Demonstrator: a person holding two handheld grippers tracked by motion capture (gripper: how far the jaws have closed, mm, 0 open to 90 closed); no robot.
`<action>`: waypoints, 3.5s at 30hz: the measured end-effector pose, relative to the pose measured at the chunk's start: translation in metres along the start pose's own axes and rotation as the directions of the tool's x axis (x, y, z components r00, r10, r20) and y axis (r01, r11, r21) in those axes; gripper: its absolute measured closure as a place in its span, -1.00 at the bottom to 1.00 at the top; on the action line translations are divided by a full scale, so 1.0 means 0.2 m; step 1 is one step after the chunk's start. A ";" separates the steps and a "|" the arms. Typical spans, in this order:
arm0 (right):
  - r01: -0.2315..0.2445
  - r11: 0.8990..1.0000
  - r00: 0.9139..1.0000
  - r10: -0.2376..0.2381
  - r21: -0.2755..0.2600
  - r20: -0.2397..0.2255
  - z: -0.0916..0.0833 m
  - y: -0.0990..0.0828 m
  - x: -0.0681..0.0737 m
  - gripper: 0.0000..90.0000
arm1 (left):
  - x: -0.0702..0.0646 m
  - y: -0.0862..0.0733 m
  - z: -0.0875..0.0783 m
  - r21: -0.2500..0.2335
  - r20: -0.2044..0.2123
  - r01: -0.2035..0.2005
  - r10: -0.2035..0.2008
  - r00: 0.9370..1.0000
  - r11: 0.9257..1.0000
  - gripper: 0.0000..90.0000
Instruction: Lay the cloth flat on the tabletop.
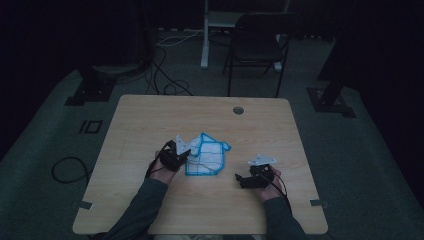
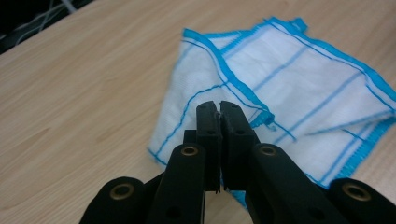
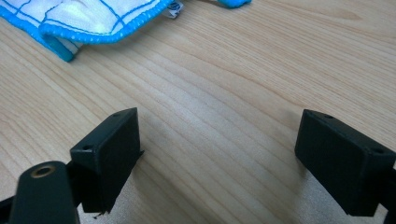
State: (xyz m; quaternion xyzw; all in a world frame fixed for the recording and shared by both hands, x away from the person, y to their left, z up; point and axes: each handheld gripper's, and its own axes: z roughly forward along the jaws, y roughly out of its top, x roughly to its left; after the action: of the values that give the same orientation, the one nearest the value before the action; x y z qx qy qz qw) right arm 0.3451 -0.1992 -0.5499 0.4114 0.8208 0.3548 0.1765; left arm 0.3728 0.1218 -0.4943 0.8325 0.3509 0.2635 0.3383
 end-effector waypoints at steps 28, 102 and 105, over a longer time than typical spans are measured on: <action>0.000 1.000 1.000 0.000 0.000 0.000 0.00 0.00 0.00 -0.69 | 0.31 -0.14 -0.06 0.014 -0.144 0.200 -0.196 0.970 0.980 0.76; 0.001 1.000 1.000 -0.001 0.000 0.000 0.00 0.00 0.00 -0.69 | -0.09 0.08 0.05 -0.044 0.096 0.056 -0.052 0.994 0.997 0.99; 0.000 1.000 1.000 0.000 -0.001 0.000 0.00 0.00 0.00 -0.69 | -0.08 0.07 0.03 -0.049 0.097 0.064 -0.059 0.994 0.997 0.99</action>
State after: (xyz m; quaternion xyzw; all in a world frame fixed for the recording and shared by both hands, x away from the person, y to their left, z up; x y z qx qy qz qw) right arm 0.3451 -0.1991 -0.5500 0.4114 0.8205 0.3554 0.1766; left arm 0.3721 0.1007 -0.4911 0.8239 0.3528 0.2220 0.3840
